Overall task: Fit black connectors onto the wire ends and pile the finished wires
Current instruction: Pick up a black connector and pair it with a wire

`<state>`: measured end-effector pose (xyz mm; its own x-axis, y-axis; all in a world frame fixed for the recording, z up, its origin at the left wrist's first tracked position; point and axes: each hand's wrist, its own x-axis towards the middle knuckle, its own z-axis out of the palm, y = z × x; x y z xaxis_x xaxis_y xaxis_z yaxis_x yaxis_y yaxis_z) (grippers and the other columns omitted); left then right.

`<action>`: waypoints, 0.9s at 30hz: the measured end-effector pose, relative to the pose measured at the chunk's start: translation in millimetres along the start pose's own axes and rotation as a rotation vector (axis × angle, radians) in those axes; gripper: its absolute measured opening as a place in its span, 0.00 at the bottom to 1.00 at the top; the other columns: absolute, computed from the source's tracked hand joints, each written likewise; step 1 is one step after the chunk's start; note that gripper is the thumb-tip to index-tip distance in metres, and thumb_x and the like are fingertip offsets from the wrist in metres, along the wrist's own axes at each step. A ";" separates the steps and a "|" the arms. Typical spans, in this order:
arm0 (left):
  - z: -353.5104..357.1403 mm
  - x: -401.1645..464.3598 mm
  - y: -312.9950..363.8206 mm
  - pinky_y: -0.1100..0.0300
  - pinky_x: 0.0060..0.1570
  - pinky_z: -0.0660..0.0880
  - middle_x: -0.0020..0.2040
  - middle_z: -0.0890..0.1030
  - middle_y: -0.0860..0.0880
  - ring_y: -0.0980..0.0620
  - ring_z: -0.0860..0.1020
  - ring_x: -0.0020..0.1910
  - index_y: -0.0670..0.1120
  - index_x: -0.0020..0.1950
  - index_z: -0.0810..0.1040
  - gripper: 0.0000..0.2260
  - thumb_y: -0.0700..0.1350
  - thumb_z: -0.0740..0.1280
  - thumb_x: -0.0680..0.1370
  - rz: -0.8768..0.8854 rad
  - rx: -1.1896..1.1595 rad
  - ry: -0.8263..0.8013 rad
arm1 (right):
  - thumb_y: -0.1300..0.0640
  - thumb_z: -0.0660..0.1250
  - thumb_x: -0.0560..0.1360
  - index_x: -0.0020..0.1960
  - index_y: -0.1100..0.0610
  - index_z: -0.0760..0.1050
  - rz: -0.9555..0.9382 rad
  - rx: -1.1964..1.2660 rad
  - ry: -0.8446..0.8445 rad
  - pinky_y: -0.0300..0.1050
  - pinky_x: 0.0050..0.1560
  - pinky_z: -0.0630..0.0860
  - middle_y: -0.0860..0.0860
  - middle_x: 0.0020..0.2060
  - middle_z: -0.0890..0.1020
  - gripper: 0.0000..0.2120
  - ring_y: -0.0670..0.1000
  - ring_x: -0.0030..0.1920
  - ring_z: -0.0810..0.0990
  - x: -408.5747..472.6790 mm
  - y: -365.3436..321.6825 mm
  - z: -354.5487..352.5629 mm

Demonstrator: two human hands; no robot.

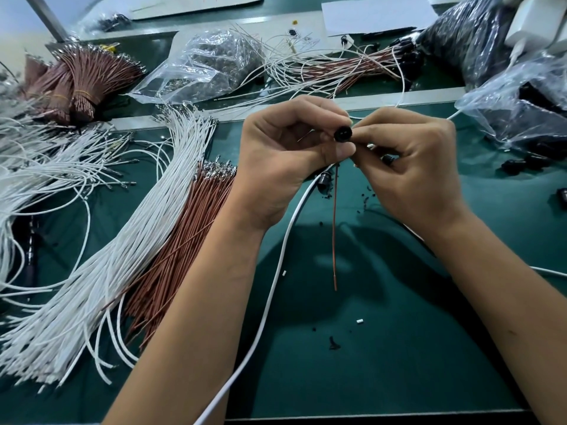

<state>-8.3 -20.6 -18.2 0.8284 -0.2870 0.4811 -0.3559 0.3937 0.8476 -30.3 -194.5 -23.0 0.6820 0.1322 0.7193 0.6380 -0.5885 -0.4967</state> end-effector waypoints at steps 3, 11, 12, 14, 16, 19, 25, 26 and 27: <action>-2.3 -0.5 -1.6 0.61 0.50 0.77 0.46 0.83 0.47 0.52 0.80 0.46 0.39 0.47 0.81 0.15 0.23 0.74 0.67 -0.017 0.010 0.015 | 0.66 0.73 0.77 0.50 0.62 0.87 -0.009 -0.019 -0.005 0.33 0.43 0.74 0.56 0.42 0.85 0.04 0.52 0.40 0.83 -0.1 0.4 0.2; -3.0 -0.3 -6.9 0.60 0.43 0.79 0.41 0.85 0.49 0.52 0.81 0.40 0.40 0.44 0.83 0.11 0.26 0.75 0.69 -0.065 0.064 0.108 | 0.61 0.74 0.78 0.47 0.60 0.87 0.021 -0.037 -0.060 0.36 0.36 0.70 0.53 0.36 0.83 0.04 0.48 0.33 0.77 -1.7 4.7 2.3; -3.1 -0.7 -7.8 0.60 0.42 0.79 0.40 0.85 0.49 0.53 0.81 0.39 0.40 0.44 0.83 0.11 0.26 0.75 0.69 -0.064 0.070 0.125 | 0.61 0.74 0.78 0.46 0.61 0.87 0.029 -0.032 -0.070 0.37 0.35 0.69 0.52 0.35 0.82 0.04 0.48 0.33 0.76 -1.9 5.2 2.8; -2.8 -1.2 -9.5 0.61 0.42 0.80 0.39 0.85 0.50 0.53 0.82 0.38 0.39 0.45 0.83 0.11 0.26 0.75 0.68 -0.064 0.083 0.142 | 0.61 0.74 0.78 0.46 0.61 0.87 0.044 -0.031 -0.092 0.42 0.33 0.70 0.52 0.34 0.81 0.04 0.50 0.32 0.75 -2.6 6.1 4.2; -2.4 -1.4 -10.7 0.60 0.42 0.80 0.39 0.85 0.49 0.53 0.82 0.38 0.39 0.45 0.83 0.11 0.26 0.75 0.68 -0.075 0.089 0.155 | 0.61 0.74 0.78 0.45 0.61 0.87 0.056 -0.029 -0.113 0.46 0.32 0.69 0.53 0.33 0.80 0.05 0.51 0.31 0.74 -3.4 7.1 5.2; -2.3 -1.7 -10.9 0.60 0.42 0.81 0.40 0.86 0.48 0.53 0.82 0.38 0.39 0.43 0.83 0.11 0.26 0.75 0.68 -0.080 0.085 0.167 | 0.61 0.74 0.78 0.44 0.61 0.87 0.068 -0.015 -0.132 0.47 0.32 0.69 0.52 0.33 0.79 0.06 0.52 0.31 0.73 -3.7 7.9 6.3; 0.4 0.1 -8.4 0.61 0.41 0.79 0.40 0.86 0.48 0.54 0.83 0.39 0.44 0.38 0.85 0.14 0.25 0.72 0.70 -0.117 -0.072 0.207 | 0.60 0.73 0.78 0.46 0.60 0.86 0.183 0.182 -0.178 0.54 0.35 0.73 0.53 0.39 0.83 0.04 0.56 0.36 0.79 -4.9 11.0 8.9; 0.0 0.9 -7.6 0.61 0.41 0.79 0.40 0.86 0.48 0.54 0.83 0.39 0.44 0.38 0.85 0.13 0.25 0.72 0.70 -0.121 -0.096 0.211 | 0.59 0.73 0.78 0.46 0.59 0.85 0.195 0.230 -0.182 0.54 0.36 0.73 0.55 0.40 0.83 0.04 0.55 0.38 0.80 -4.9 10.9 8.6; -0.7 1.6 -7.0 0.61 0.42 0.79 0.40 0.86 0.47 0.54 0.83 0.40 0.45 0.37 0.85 0.13 0.26 0.72 0.70 -0.126 -0.111 0.215 | 0.59 0.73 0.78 0.46 0.59 0.85 0.201 0.271 -0.178 0.54 0.36 0.72 0.56 0.41 0.84 0.04 0.54 0.39 0.81 -4.8 10.8 8.1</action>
<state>-4.2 -23.2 -23.5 0.9401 -0.1526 0.3050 -0.2046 0.4630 0.8624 -23.8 -195.1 -35.8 0.8396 0.1862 0.5104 0.5401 -0.3874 -0.7471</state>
